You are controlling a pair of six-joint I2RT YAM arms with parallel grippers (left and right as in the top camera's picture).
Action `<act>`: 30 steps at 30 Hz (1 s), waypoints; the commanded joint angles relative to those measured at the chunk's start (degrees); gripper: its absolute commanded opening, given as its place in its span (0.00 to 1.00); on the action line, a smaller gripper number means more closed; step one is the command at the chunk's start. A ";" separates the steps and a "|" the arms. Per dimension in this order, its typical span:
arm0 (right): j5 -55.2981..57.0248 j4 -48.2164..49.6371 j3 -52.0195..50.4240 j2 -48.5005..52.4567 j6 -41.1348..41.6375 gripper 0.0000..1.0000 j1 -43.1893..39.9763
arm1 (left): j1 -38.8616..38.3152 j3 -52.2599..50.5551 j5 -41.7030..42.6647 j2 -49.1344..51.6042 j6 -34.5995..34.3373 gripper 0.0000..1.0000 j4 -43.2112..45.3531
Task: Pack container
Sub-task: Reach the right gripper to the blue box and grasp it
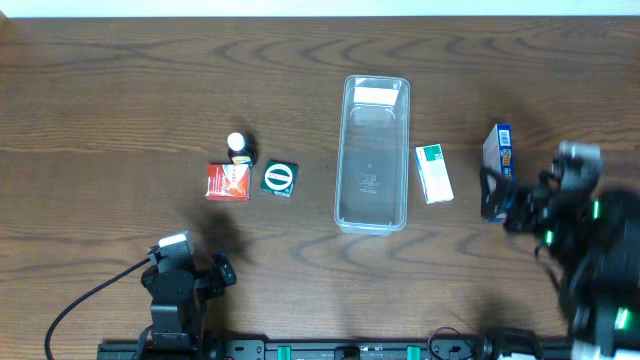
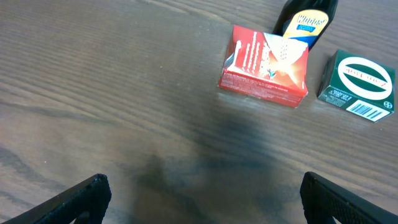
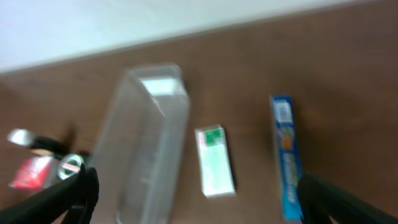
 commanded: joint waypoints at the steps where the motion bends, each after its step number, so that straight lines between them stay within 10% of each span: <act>1: 8.57 -4.90 8.44 12.55 -4.11 0.99 0.26 | 0.35 -0.70 -0.22 -0.24 0.33 0.98 -0.15; 22: 15.87 -0.68 15.69 48.39 -5.99 0.94 -0.83 | 0.35 -0.70 -0.22 -0.24 0.33 0.98 -0.15; 30: 15.41 1.36 15.65 55.32 -5.92 0.64 -0.85 | 0.35 -0.70 -0.22 -0.24 0.33 0.98 -0.15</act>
